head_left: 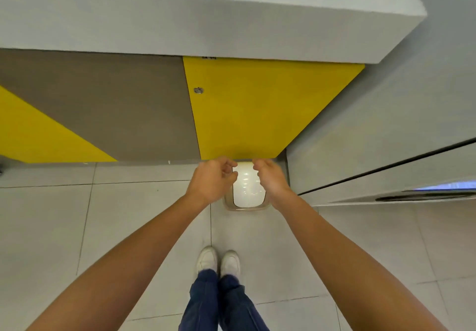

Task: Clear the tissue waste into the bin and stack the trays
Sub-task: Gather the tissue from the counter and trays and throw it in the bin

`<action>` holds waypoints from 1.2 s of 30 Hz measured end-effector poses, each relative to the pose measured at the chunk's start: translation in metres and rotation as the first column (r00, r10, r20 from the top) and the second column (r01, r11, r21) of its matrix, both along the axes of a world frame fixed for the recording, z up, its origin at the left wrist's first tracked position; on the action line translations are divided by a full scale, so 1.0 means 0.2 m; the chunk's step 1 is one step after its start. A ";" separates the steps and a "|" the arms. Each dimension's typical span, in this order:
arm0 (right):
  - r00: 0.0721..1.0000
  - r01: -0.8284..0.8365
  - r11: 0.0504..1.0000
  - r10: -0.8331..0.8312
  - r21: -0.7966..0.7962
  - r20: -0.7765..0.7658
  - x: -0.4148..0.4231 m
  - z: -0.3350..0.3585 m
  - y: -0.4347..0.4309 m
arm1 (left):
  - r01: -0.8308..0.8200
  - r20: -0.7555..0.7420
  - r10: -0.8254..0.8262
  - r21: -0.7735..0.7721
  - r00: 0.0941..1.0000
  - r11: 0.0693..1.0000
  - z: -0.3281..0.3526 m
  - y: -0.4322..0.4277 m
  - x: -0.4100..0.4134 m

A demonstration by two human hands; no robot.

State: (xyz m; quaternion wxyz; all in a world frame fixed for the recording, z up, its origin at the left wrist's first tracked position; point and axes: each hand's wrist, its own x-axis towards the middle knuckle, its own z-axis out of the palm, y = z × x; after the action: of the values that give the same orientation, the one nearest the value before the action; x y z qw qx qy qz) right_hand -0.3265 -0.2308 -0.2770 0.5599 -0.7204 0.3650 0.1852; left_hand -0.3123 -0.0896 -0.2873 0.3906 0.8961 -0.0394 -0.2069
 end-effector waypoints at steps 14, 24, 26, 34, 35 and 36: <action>0.921 -0.169 0.978 0.200 -0.120 0.334 0.15 0.71 0.34 | -0.174 0.294 0.211 -0.148 0.932 0.974 0.82 0.39 0.06; 0.754 -0.264 0.943 0.333 -0.202 0.566 0.38 1.04 0.84 | -0.236 0.425 0.283 -0.161 0.859 0.958 1.20 0.92 0.27; 0.727 -0.278 0.936 0.352 -0.216 0.589 0.44 1.10 0.98 | -0.237 0.450 0.273 -0.135 0.851 0.962 1.27 1.05 0.35; 0.603 -0.332 0.910 0.408 -0.249 0.685 0.74 1.30 1.45 | -0.268 0.530 0.288 -0.116 0.798 0.956 1.46 1.57 0.59; 0.601 -0.335 0.910 0.407 -0.245 0.688 0.77 1.30 1.50 | -0.276 0.529 0.296 -0.118 0.795 0.954 1.47 1.62 0.61; 0.599 -0.339 0.909 0.407 -0.242 0.689 0.81 1.30 1.56 | -0.286 0.528 0.304 -0.117 0.793 0.951 1.47 1.68 0.64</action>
State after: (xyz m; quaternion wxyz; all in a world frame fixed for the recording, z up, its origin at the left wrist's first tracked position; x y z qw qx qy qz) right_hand -0.1641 0.0806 -0.0163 0.5748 -0.8172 -0.0381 -0.0184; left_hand -0.1840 0.2456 0.0073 0.4048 0.9067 -0.0109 0.1177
